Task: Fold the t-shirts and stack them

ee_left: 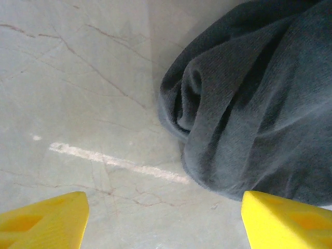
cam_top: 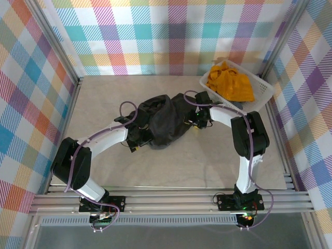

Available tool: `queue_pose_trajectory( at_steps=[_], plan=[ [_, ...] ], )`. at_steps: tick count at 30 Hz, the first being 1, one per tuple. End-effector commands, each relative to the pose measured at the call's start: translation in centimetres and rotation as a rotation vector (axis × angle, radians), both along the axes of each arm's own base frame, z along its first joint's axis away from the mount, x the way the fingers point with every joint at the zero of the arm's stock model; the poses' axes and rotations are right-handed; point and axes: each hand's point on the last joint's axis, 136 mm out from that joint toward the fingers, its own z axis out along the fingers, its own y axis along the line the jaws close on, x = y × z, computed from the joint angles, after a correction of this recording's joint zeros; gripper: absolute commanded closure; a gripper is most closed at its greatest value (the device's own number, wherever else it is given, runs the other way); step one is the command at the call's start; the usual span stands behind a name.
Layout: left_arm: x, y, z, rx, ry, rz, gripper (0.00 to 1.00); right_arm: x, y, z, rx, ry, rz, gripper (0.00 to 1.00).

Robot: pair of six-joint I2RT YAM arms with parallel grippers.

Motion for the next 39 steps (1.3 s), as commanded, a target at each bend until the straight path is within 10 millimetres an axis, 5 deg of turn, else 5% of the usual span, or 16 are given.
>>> queue_pose_trajectory(
  at_steps=[1, 4, 8, 16, 23, 29, 39],
  plan=[
    [1.3, -0.9, 0.4, -0.066, -0.036, 0.047, 0.23, -0.1, 1.2, -0.8, 0.045, 0.035, -0.006, 0.79],
    [2.1, -0.9, 0.5, -0.078, -0.043, 0.059, 0.25, 1.2, 1.5, 1.6, 0.068, -0.038, -0.015, 1.0],
    [2.8, -0.5, 1.4, -0.067, -0.07, 0.065, 0.26, 2.5, 1.0, 6.4, 0.065, -0.162, -0.036, 1.0],
    [4.1, -0.2, 5.4, -0.029, -0.165, -0.009, 0.27, 3.6, -0.2, 20.4, 0.075, -0.46, -0.034, 1.0],
    [5.4, -0.9, 8.2, -0.022, -0.245, -0.092, 0.26, 3.4, -1.6, 28.2, 0.018, -0.625, -0.008, 1.0],
    [6.3, -3.7, 10.1, -0.047, -0.311, -0.195, 0.22, 2.4, -2.7, 31.5, -0.025, -0.701, 0.004, 1.0],
    [5.2, -7.4, 8.9, -0.011, -0.287, -0.301, 0.22, 0.8, -4.4, 29.9, -0.073, -0.656, -0.004, 1.0]
  ],
)
